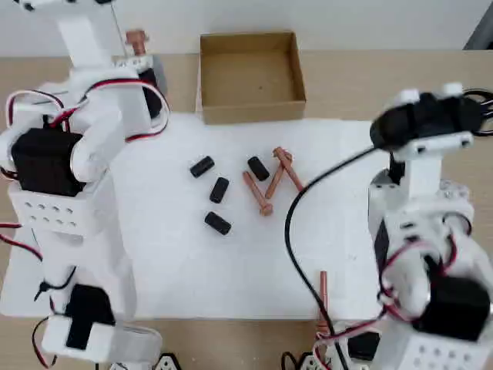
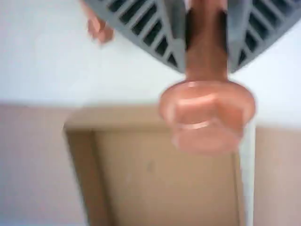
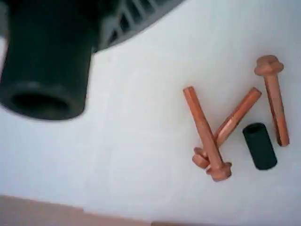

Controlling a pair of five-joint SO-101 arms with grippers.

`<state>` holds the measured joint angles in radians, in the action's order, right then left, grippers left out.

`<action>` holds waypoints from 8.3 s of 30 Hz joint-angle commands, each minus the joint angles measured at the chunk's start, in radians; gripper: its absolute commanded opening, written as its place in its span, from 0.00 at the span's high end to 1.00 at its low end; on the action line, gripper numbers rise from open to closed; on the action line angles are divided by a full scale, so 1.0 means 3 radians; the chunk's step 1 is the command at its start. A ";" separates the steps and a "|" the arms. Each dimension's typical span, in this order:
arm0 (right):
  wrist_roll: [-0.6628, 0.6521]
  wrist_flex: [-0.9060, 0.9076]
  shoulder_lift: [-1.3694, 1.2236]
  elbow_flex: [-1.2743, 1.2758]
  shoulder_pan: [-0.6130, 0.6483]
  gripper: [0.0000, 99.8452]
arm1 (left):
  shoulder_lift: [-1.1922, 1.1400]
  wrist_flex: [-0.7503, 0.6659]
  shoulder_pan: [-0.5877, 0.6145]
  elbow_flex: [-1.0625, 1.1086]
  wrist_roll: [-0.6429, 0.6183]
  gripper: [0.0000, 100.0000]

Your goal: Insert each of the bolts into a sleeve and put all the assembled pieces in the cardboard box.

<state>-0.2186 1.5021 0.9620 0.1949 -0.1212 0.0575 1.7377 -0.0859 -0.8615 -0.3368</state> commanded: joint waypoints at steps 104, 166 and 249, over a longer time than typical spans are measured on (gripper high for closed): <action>0.1314 -0.2631 0.2437 0.4281 0.1690 1.00 | 0.1412 -0.3335 -0.1596 0.4048 -0.0573 1.00; 0.1483 -0.2606 0.2437 0.4266 0.1798 1.00 | 0.1406 -0.3340 -0.1739 0.4411 -0.0460 1.00; 0.1468 -0.2601 0.2437 0.4266 0.1793 1.00 | 0.1412 -0.2199 -0.1944 0.4273 -0.0588 0.80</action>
<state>0.2202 0.7380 1.6817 1.4883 0.4143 0.4549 1.0779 -0.6644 0.4457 -0.5132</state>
